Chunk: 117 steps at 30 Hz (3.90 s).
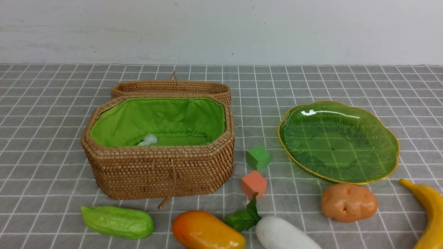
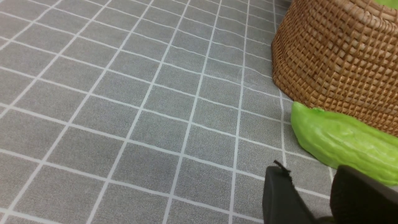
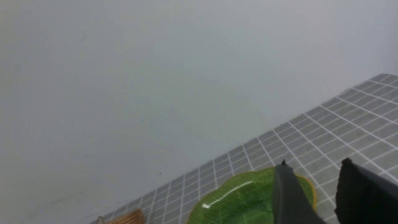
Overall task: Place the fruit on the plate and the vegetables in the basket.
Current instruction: Take a daikon with your right arm and place it on the basket on the left, then use the right arm to grab a potato and put it into the left basket
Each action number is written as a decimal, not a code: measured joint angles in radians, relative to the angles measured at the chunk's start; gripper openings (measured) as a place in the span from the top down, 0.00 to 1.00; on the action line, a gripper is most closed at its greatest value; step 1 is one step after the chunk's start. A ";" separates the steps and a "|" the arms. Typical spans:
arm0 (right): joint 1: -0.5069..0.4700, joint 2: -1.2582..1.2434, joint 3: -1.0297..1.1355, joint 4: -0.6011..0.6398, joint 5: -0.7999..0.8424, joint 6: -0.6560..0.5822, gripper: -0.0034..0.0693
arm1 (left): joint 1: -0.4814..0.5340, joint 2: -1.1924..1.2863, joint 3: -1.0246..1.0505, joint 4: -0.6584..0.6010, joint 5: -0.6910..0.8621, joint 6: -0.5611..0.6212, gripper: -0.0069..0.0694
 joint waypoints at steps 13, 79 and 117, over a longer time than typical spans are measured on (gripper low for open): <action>0.000 0.423 -0.626 -0.153 0.580 -0.035 0.62 | 0.000 0.000 0.000 0.000 0.000 0.000 0.60; 0.740 1.578 -1.401 -0.275 0.775 -0.265 0.29 | 0.000 0.000 0.000 0.000 0.000 0.000 0.60; 0.632 1.727 -1.560 -0.392 1.001 -0.276 0.17 | 0.000 0.000 0.000 0.000 0.000 0.000 0.60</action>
